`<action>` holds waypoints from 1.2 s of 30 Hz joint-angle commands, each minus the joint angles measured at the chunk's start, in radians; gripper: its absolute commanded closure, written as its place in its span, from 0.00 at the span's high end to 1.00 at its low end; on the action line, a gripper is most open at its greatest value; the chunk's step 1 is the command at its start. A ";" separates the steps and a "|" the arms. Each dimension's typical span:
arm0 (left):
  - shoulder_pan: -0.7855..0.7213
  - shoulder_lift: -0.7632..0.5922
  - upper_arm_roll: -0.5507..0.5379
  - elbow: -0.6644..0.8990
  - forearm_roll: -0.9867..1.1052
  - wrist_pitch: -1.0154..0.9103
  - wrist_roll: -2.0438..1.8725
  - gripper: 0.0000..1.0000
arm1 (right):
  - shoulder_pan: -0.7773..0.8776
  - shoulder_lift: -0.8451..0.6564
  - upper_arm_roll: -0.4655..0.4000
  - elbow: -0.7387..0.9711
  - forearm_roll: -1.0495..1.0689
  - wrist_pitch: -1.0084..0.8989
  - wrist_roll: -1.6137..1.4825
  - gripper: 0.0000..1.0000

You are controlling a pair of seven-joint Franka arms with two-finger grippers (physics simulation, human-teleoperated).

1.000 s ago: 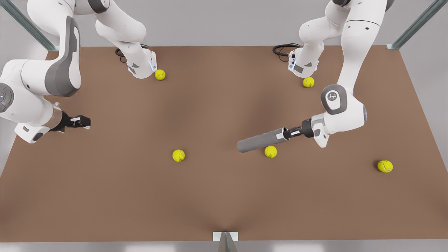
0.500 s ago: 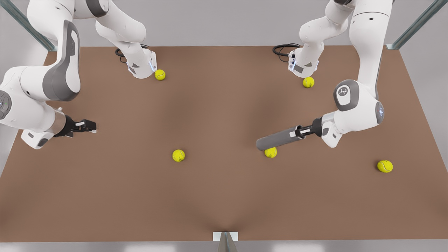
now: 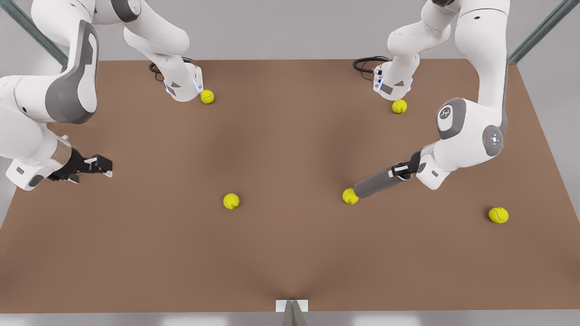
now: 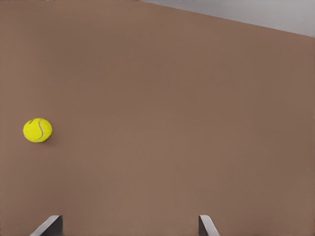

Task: Put the tennis tube upright

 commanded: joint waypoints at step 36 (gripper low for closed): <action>-0.016 0.106 -0.008 0.048 0.418 -0.040 -0.044 0.21 | 0.000 -0.126 0.011 -0.285 -0.001 0.027 0.065 1.00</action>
